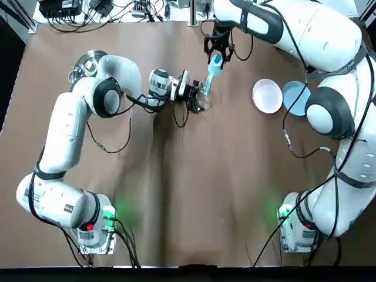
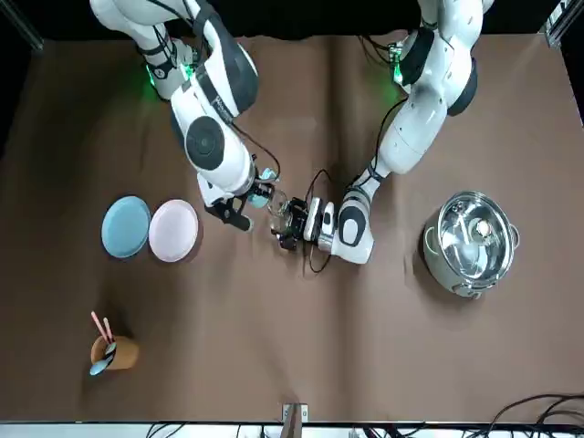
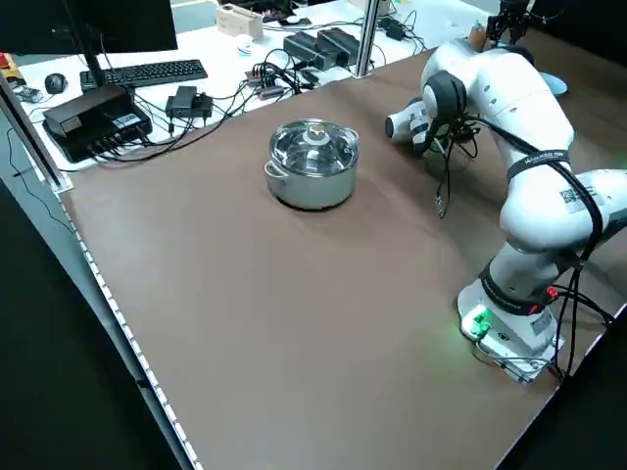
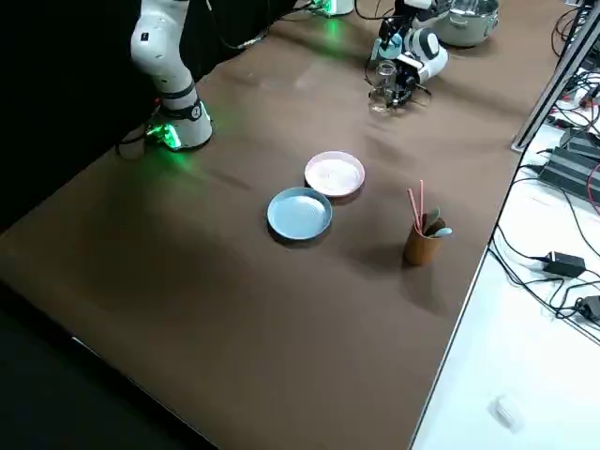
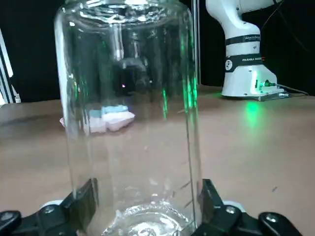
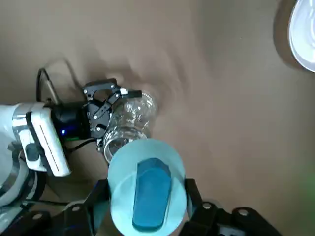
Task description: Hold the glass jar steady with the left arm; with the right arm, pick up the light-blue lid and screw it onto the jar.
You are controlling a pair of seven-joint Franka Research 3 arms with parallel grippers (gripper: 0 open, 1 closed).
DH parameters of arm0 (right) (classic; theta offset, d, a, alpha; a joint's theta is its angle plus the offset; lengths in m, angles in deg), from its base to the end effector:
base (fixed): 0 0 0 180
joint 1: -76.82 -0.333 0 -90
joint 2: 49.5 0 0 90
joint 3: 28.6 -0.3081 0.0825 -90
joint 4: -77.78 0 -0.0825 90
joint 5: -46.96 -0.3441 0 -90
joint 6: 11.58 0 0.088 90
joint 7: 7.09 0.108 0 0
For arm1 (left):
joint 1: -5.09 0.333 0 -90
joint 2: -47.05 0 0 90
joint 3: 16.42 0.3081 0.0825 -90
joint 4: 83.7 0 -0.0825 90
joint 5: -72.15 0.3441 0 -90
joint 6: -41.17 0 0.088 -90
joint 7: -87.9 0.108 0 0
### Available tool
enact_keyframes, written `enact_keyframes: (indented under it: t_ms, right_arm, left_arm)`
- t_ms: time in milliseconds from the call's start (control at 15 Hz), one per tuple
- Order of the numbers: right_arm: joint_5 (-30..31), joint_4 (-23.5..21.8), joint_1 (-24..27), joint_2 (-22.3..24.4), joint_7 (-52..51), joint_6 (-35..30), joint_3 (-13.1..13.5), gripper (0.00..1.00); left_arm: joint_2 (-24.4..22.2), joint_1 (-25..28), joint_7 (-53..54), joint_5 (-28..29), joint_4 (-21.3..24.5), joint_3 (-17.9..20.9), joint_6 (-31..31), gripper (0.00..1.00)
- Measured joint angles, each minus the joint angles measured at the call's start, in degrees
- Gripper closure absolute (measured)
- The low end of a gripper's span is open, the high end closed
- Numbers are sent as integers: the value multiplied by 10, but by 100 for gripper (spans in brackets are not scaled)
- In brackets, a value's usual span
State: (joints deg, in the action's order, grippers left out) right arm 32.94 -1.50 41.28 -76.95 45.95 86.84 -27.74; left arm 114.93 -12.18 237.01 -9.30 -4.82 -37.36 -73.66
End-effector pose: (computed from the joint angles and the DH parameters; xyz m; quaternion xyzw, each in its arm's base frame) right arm 0.5130 0.3847 0.4313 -0.9735 0.1836 0.1320 0.0336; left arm 0.5133 -0.4166 0.0727 0.4104 -0.6182 0.4157 0.5259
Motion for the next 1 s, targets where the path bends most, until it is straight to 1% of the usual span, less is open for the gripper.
enact_keyframes:
  t_ms: [200,333,533,1000]
  right_arm:
    - [16,0,-34,0,-9,4,0,32]
    - [36,0,-46,-1,-9,23,0,32]
    - [54,-4,-55,-3,-11,45,0,32]
    - [60,-14,-66,-5,-12,90,0,32]
  left_arm:
    - [0,0,0,0,0,0,0,7]
    - [0,0,0,0,0,0,0,7]
    - [0,0,0,0,0,0,0,7]
    - [0,0,0,0,0,0,0,7]
